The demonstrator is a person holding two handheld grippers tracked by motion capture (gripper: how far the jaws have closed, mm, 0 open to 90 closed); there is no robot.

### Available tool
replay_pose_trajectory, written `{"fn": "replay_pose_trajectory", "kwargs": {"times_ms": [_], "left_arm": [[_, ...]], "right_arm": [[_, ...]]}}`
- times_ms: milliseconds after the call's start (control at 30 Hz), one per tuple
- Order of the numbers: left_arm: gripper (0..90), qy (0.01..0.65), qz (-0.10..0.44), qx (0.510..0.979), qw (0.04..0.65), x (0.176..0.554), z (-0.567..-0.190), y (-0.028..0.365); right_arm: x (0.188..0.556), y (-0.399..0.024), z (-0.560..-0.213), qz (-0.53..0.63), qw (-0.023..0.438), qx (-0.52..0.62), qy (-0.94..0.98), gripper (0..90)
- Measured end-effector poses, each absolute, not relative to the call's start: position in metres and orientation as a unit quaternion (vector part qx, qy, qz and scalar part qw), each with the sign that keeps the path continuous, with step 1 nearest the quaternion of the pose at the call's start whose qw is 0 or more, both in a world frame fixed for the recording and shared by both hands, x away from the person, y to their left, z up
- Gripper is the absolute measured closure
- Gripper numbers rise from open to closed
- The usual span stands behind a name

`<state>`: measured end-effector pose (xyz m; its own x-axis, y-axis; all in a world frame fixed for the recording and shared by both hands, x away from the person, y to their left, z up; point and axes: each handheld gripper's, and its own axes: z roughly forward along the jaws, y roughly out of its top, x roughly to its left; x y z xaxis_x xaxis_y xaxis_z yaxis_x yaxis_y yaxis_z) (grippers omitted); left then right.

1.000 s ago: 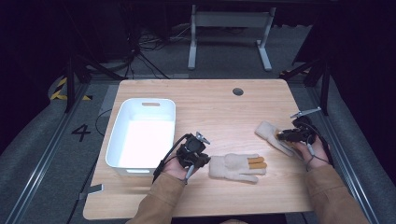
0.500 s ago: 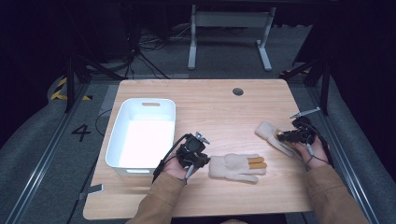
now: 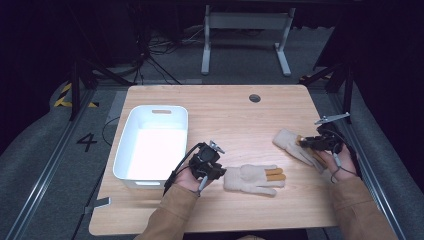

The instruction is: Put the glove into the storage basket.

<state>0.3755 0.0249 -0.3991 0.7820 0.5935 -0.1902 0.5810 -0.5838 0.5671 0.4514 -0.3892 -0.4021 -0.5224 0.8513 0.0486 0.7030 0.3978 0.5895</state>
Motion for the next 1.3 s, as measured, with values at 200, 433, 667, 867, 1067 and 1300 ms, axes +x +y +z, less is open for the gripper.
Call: {"fn": "replay_pose_trajectory", "kwargs": {"times_ms": [200, 433, 667, 867, 1067, 1300], "left_arm": [[67.2, 0.328, 0.009, 0.889, 0.319, 0.377, -0.398, 0.023], [56.4, 0.324, 0.002, 0.890, 0.322, 0.379, -0.397, 0.021], [52.8, 0.315, 0.001, 0.894, 0.319, 0.379, -0.395, 0.020], [49.7, 0.312, -0.003, 0.895, 0.320, 0.380, -0.394, 0.021], [48.7, 0.306, -0.008, 0.896, 0.322, 0.381, -0.392, 0.022], [49.0, 0.306, -0.007, 0.895, 0.324, 0.381, -0.391, 0.024]], "right_arm": [[0.445, -0.391, -0.390, 0.297, 0.137, 0.461, 0.825, 70.5], [0.435, -0.391, -0.377, 0.317, 0.135, 0.445, 0.826, 70.6], [0.427, -0.384, -0.367, 0.331, 0.129, 0.420, 0.835, 70.5], [0.423, -0.379, -0.361, 0.339, 0.120, 0.403, 0.842, 70.5], [0.419, -0.374, -0.356, 0.350, 0.109, 0.389, 0.845, 70.5], [0.414, -0.367, -0.350, 0.358, 0.102, 0.362, 0.854, 70.4]]}}
